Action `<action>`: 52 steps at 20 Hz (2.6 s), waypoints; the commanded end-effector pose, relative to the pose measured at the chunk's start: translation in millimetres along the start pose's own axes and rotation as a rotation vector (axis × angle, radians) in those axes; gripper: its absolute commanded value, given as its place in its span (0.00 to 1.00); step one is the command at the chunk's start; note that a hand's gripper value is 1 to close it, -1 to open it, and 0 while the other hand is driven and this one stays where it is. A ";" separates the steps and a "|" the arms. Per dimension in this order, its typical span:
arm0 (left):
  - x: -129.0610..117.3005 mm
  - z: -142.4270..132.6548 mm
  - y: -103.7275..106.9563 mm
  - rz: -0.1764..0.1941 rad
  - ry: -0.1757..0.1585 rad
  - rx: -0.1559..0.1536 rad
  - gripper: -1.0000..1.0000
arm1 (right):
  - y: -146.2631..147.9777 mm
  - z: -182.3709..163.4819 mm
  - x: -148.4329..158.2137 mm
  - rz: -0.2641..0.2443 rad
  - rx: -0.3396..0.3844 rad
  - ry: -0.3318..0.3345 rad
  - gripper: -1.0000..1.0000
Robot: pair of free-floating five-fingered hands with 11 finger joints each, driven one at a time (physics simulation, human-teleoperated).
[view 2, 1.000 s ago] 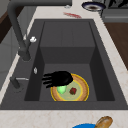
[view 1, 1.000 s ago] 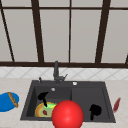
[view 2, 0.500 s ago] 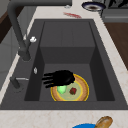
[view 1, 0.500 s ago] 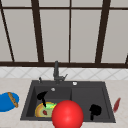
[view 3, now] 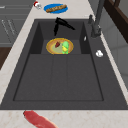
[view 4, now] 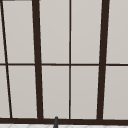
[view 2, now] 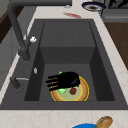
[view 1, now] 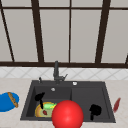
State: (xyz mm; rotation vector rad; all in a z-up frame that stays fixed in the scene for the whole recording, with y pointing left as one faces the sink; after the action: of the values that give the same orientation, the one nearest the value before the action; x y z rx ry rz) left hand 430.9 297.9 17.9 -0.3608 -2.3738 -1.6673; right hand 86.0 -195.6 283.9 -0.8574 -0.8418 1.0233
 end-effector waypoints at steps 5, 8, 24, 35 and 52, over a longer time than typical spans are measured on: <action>17.0 9.4 6.0 -0.033 -0.005 -0.171 0.00 | 0.0 0.0 0.0 0.000 0.000 0.000 0.50; 25.8 9.4 11.6 -0.033 -0.005 -0.186 0.00 | 0.0 0.0 0.0 0.000 0.000 0.000 0.50; 76.5 13.9 48.8 -0.045 0.014 -0.243 0.00 | 0.0 0.0 0.0 0.000 0.000 0.000 0.50; 91.8 3.8 59.0 -0.024 0.102 -0.280 0.00 | 0.0 0.0 0.0 0.000 0.000 0.000 0.50; 75.8 -5.4 -34.2 -0.055 0.078 -0.258 0.00 | 0.0 0.0 0.0 0.000 0.000 0.000 0.50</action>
State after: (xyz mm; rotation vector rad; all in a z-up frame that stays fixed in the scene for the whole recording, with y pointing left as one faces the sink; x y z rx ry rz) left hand 350.6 303.3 35.4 -0.2823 -2.1696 -1.9063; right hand 86.0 -195.6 283.9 -0.8574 -0.8418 1.0233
